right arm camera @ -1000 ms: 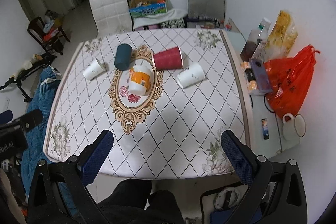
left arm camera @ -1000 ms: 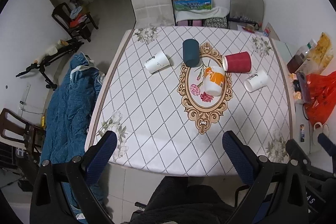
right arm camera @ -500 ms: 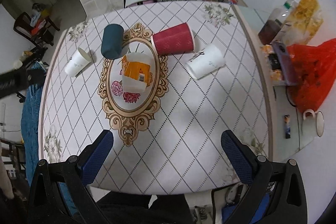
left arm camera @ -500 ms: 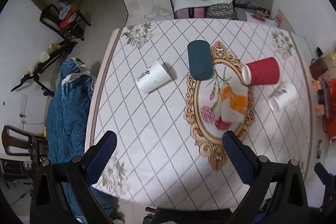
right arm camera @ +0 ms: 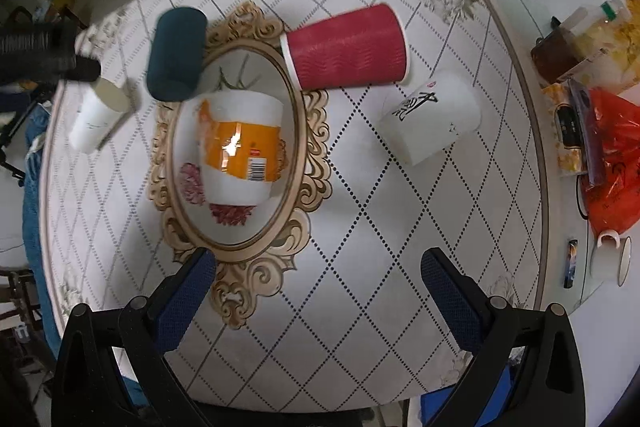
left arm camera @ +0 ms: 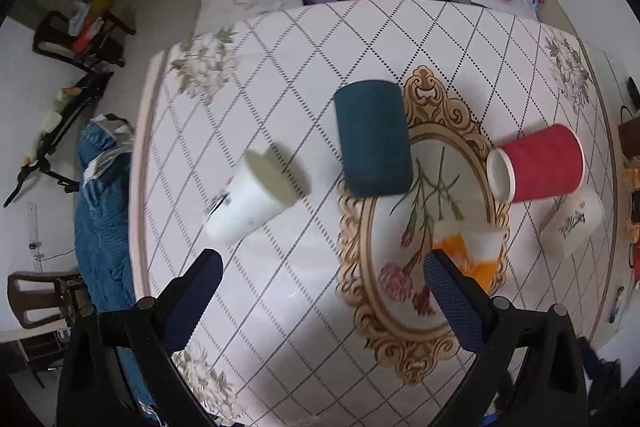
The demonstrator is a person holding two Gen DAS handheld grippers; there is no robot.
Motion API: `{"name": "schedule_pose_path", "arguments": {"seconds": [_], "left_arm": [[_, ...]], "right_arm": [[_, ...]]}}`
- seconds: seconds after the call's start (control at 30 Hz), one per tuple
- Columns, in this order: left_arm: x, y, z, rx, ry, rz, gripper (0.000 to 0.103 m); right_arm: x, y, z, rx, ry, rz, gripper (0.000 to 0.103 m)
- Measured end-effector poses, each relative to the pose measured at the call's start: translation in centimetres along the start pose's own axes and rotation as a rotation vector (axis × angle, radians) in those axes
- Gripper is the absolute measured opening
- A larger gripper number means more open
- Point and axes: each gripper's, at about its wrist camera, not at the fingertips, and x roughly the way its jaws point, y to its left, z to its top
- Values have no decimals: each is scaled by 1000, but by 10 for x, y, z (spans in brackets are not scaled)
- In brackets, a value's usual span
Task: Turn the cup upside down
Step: 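Reach the left gripper to the dark teal cup and close on it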
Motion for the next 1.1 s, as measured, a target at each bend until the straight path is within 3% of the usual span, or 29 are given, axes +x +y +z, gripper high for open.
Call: {"name": "schedule_pose_path", "arguments": {"seconds": [0.2,0.47,0.87,0.93,1.1], "left_arm": [[32,-12,45,41,74,-18,103],[74,-25,77,85,149,-24,103],[112,-45,99,157,191,-4,102],[116,-47,100,166,194,0,95],[123,-54,101,204,187,16,93]], "right_arm": [[31,-5,8,20,91,-33,103],[56,-16,8,66,163,-55,103],[71,-27,1,111,206,-67,103],[76,-24,3,118,210,-65,103],[79,-28,6,133,219,-62,103]]}}
